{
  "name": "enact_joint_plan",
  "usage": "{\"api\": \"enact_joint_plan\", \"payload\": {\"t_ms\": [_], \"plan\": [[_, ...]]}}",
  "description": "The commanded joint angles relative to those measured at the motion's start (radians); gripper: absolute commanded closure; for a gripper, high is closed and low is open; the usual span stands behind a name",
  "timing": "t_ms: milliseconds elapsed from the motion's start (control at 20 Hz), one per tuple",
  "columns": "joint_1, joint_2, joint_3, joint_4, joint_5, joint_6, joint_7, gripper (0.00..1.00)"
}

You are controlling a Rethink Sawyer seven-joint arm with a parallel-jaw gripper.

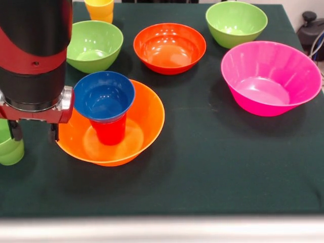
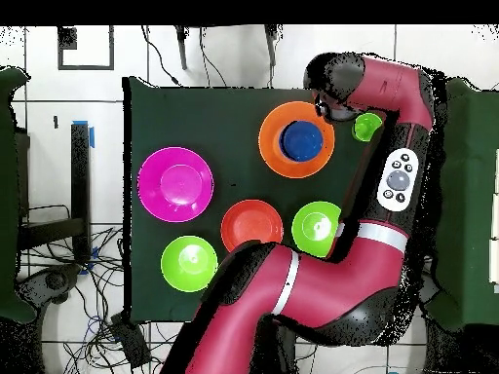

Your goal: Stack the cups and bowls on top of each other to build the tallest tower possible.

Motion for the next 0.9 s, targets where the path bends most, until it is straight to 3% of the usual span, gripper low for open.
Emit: {"api": "enact_joint_plan", "payload": {"t_ms": [50, 200, 500, 900], "plan": [[0.04, -0.089, 0.05, 0.107, 0.024, 0.189, -0.209, 0.0], [0.05, -0.091, 0.045, 0.111, 0.02, 0.183, -0.192, 0.0], [0.036, -0.007, 0.054, 0.039, -0.019, 0.093, -0.213, 0.0], [-0.007, 0.019, 0.037, -0.006, -0.058, 0.036, -0.341, 0.0]]}}
